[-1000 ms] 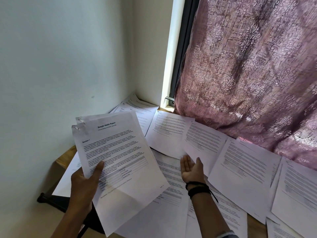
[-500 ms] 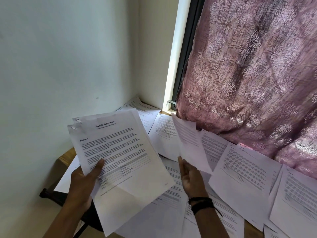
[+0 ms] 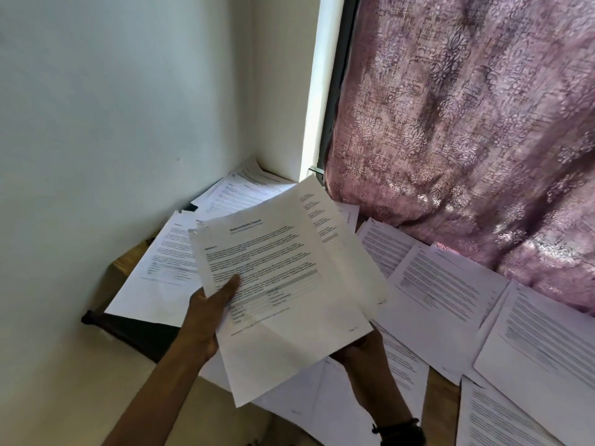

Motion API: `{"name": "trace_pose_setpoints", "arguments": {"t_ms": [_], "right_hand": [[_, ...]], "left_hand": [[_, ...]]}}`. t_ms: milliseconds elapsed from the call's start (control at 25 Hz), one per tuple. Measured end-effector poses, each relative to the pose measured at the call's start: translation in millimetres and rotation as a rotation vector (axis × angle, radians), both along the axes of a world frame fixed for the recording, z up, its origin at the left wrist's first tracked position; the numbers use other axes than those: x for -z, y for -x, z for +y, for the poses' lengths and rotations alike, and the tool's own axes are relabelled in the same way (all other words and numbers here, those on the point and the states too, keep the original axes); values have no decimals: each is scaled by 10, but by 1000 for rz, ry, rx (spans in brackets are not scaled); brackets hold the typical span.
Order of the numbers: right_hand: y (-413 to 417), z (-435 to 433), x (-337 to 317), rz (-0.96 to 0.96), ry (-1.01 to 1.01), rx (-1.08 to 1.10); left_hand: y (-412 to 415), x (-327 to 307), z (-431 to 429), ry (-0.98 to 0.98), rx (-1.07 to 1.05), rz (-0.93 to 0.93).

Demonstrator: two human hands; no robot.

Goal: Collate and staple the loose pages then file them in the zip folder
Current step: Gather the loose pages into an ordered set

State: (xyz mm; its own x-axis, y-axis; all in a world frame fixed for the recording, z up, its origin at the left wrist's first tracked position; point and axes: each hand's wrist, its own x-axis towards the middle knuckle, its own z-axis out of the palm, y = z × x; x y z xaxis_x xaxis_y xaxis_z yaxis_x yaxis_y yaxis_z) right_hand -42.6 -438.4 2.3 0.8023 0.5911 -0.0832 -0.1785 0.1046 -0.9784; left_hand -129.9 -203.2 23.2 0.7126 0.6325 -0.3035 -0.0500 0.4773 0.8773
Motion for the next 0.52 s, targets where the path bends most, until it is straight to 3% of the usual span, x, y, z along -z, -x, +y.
{"name": "trace_pose_setpoints", "arguments": {"t_ms": [200,360,520], "right_hand": [[73,-535,-9,123,29,-96],[-263,-1116,-34,355,-130,87],[-576,-1170,-248,181,190,56]], "left_hand": [[-82,56,-372,2,112,34],[-82,-106,-572,-95,191,-49],[-172,-210,-738,-162,280,-162]]}}
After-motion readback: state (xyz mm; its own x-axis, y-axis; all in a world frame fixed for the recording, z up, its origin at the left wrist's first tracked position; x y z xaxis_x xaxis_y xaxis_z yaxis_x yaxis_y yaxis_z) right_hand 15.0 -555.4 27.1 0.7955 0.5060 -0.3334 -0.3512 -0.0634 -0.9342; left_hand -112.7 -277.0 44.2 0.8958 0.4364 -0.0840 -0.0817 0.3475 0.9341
